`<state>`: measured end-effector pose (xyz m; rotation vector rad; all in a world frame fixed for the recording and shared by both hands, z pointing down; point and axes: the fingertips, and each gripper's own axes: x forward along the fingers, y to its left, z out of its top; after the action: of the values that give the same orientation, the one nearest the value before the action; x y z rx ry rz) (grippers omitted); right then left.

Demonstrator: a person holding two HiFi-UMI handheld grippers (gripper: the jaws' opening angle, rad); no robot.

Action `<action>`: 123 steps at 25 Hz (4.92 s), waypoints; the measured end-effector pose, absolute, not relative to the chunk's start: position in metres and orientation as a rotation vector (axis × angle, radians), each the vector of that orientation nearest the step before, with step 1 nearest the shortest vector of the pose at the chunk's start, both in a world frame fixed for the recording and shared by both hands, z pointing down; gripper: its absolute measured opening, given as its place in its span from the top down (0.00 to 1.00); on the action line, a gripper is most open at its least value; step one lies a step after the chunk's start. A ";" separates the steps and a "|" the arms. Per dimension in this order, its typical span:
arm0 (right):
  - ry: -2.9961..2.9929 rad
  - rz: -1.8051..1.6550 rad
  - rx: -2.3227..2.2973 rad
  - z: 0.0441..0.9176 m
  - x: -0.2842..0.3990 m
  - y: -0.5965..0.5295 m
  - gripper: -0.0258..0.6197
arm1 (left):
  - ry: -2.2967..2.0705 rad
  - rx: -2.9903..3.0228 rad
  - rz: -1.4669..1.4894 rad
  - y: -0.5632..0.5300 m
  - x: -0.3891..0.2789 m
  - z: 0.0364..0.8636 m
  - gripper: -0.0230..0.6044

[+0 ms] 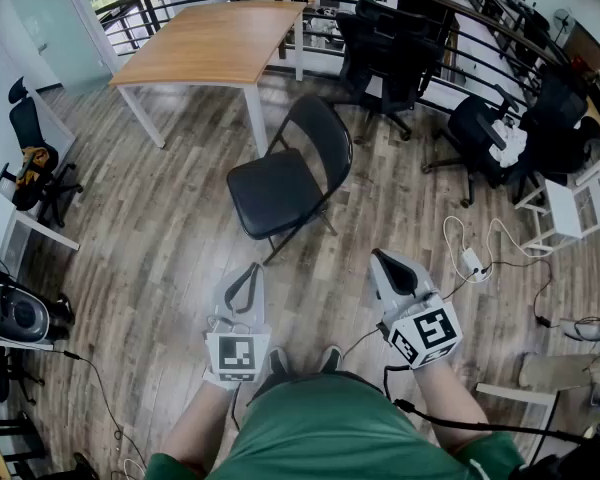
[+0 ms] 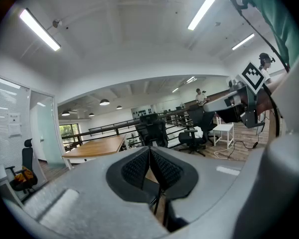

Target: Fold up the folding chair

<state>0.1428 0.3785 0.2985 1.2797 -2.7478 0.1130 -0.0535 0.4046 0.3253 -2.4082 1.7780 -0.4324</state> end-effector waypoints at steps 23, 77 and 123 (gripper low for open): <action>-2.767 0.213 1.211 0.327 0.195 0.352 0.96 | 1.882 -2.311 -0.494 0.399 -0.020 0.335 0.94; -2.553 0.359 1.158 0.433 0.124 -0.101 0.96 | 2.379 -2.626 -0.587 0.011 -0.174 0.548 0.94; -2.141 0.791 1.193 0.657 0.112 -0.217 0.54 | 3.043 -3.277 -0.531 0.014 -0.269 1.016 0.37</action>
<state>0.1121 -0.2167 0.6566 1.1926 -2.1407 0.7910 -0.2685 0.0139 1.0158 -3.2769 3.0435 -0.5309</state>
